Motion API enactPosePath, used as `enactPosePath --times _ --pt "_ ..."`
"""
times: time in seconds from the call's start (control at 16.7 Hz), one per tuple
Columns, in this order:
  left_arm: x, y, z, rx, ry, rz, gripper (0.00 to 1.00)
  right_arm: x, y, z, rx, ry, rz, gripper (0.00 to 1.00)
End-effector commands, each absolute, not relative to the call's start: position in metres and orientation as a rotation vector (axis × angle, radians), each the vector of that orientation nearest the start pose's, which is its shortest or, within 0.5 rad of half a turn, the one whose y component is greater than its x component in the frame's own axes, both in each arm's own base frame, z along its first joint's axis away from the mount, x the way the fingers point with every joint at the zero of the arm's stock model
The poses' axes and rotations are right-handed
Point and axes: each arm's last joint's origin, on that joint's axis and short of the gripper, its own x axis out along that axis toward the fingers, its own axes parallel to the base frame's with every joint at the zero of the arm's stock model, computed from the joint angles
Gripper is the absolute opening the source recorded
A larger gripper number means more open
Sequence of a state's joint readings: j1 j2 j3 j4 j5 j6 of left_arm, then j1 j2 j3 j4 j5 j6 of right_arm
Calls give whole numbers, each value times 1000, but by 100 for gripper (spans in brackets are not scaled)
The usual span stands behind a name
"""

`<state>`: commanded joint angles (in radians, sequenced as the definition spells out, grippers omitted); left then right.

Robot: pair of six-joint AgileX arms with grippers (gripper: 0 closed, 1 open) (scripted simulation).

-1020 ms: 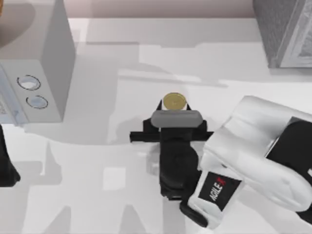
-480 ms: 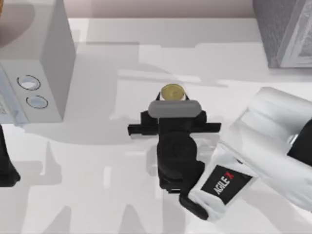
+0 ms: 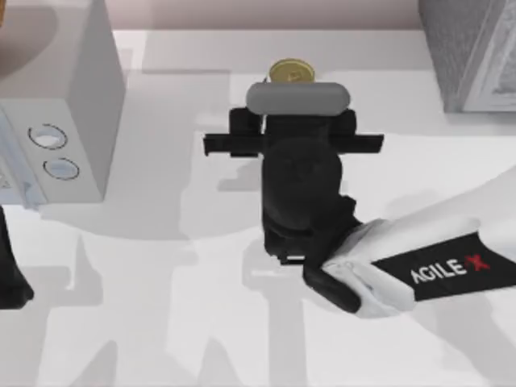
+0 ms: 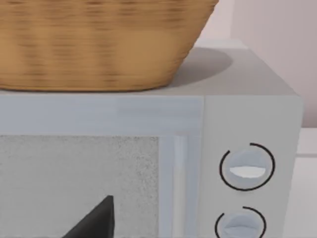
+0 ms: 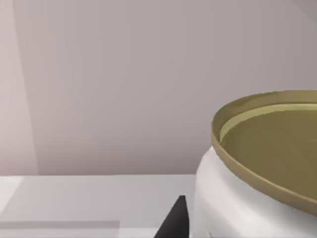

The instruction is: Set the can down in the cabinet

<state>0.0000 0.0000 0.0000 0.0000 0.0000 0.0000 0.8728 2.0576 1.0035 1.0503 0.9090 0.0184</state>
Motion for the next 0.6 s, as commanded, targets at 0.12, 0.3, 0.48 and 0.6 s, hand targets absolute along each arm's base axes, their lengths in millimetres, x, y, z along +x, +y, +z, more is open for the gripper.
enactPosePath --times 0.12,0.3,0.48,0.6 --pt "106 -1 160 0 0 0 100 276 299 160 3 -6 -9 0" --pt "106 -1 160 0 0 0 100 276 299 161 2 -6 -8 0" --pt "106 -1 160 0 0 0 100 277 297 162 0 -5 -10 0" --pt "106 -1 160 0 0 0 100 279 282 164 -37 18 -13 0"
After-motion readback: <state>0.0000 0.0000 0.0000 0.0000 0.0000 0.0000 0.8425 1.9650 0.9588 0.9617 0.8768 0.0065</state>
